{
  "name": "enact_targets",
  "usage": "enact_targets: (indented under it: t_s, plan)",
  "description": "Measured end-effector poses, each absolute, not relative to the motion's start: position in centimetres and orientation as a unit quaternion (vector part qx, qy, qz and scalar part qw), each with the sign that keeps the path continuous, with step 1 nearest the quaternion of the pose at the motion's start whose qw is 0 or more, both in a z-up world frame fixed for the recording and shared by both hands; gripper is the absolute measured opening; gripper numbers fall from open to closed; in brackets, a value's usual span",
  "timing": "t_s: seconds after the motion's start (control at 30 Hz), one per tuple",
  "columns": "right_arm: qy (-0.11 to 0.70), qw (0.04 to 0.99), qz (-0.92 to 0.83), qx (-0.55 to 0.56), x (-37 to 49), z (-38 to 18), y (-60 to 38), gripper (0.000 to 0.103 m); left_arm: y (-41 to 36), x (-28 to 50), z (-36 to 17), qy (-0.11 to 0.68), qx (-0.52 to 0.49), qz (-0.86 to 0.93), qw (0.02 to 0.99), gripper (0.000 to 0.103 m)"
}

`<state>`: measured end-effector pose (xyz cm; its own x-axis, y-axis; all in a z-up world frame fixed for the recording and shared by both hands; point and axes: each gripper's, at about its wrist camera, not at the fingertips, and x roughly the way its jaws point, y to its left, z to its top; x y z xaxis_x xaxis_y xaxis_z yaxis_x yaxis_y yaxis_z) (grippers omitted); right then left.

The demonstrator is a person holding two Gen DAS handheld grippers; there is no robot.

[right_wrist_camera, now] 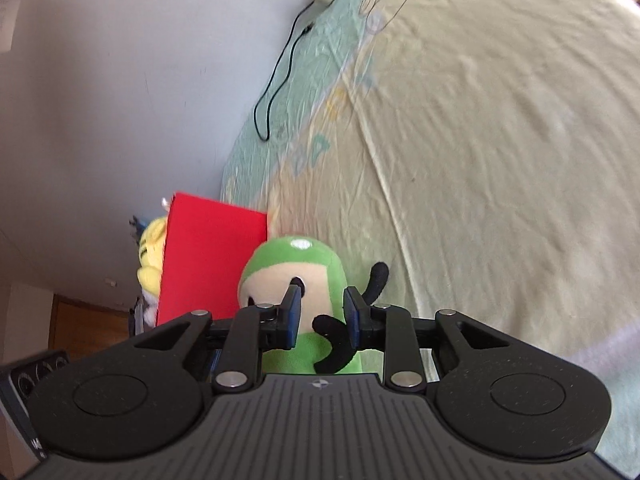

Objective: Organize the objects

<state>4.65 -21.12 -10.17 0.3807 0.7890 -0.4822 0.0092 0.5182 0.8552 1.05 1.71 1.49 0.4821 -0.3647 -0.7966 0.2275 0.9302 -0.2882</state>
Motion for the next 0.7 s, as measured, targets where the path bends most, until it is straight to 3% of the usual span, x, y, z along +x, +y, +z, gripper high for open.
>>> enact_targets:
  t_s: [0.1, 0.23, 0.7]
  plan:
    - [0.496, 0.701, 0.302, 0.414, 5.0, -10.6, -20.1, 0.029, 2.7, 2.0, 0.8, 0.493, -0.086, -0.163, 0.85, 0.095]
    - [0.511, 0.683, 0.328, 0.405, 5.5, -11.0, -18.8, 0.048, 3.7, 3.0, -0.3, 0.514, -0.099, -0.149, 0.839, 0.095]
    - [0.533, 0.634, 0.363, 0.428, 6.3, -12.2, -17.4, 0.049, 3.3, 3.6, -1.3, 0.528, -0.066, -0.127, 0.837, 0.095]
